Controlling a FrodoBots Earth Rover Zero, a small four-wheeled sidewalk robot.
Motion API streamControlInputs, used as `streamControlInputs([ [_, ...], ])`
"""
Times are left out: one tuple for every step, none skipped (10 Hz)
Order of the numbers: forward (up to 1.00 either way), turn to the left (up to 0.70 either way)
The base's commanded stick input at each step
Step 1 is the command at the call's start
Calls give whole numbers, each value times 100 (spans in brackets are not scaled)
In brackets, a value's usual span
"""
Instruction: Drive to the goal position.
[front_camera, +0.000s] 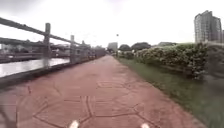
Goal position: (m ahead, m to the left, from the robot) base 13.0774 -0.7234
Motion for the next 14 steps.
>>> streamControlInputs([
  [70,0],
  [70,0],
  [70,0],
  [70,0],
  [70,0],
  [70,0],
  [70,9],
  [70,23],
  [70,35],
  [70,33],
  [70,31],
  [70,2],
  [70,0],
  [70,0],
])
